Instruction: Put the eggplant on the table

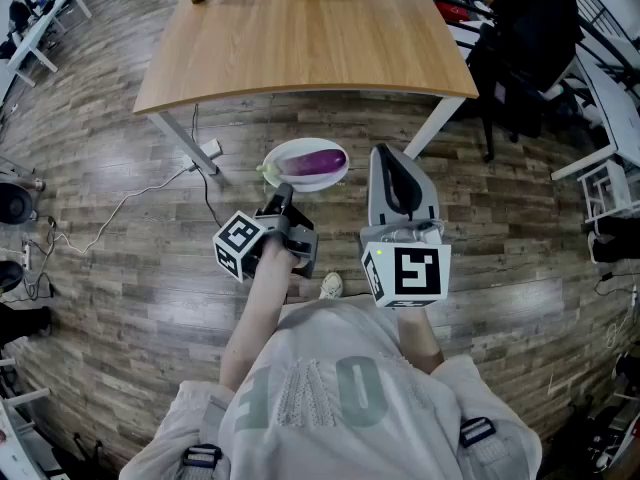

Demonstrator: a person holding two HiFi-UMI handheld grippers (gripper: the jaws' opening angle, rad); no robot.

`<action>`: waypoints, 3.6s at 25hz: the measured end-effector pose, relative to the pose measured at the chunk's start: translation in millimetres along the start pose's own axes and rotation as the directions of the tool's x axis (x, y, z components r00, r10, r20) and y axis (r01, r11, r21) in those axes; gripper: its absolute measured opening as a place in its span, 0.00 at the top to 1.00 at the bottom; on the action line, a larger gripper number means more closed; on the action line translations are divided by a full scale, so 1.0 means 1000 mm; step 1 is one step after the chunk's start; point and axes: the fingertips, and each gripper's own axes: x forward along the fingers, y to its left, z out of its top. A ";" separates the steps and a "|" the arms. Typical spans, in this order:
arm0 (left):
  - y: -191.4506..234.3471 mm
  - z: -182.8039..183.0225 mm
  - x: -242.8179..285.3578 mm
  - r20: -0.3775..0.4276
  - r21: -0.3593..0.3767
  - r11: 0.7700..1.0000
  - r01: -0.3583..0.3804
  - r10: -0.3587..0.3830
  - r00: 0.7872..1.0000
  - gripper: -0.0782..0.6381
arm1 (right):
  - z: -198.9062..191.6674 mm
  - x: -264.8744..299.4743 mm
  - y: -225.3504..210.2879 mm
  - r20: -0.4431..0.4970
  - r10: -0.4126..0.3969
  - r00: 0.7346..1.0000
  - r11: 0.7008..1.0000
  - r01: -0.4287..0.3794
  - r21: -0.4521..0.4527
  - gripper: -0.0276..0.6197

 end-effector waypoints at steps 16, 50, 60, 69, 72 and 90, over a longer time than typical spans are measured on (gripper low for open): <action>-0.014 0.000 0.005 0.009 0.003 1.000 0.024 -0.025 1.000 0.87 | -0.011 -0.001 -0.023 -0.023 -0.052 0.998 0.997 0.053 0.060 0.93; -0.048 0.031 0.119 0.031 -0.007 0.996 0.089 -0.089 0.996 0.87 | -0.016 0.088 -0.069 0.032 0.005 0.999 0.999 -0.006 0.039 0.93; -0.064 0.071 0.181 0.055 -0.001 0.995 0.097 -0.097 0.994 0.87 | -0.028 0.146 -0.073 0.002 0.052 0.999 0.998 -0.052 0.038 0.93; -0.076 0.113 0.250 0.017 0.012 0.999 0.051 -0.052 0.999 0.87 | -0.033 0.243 -0.075 -0.026 0.063 0.998 0.996 -0.061 0.058 0.93; -0.084 0.128 0.273 -0.005 0.004 0.999 0.041 -0.040 0.999 0.87 | -0.028 0.280 -0.073 -0.030 0.059 0.998 0.997 -0.057 0.057 0.93; -0.130 0.194 0.433 -0.123 0.047 0.998 0.041 -0.035 0.992 0.87 | -0.030 0.446 -0.101 -0.088 -0.024 0.996 1.000 0.025 0.013 0.93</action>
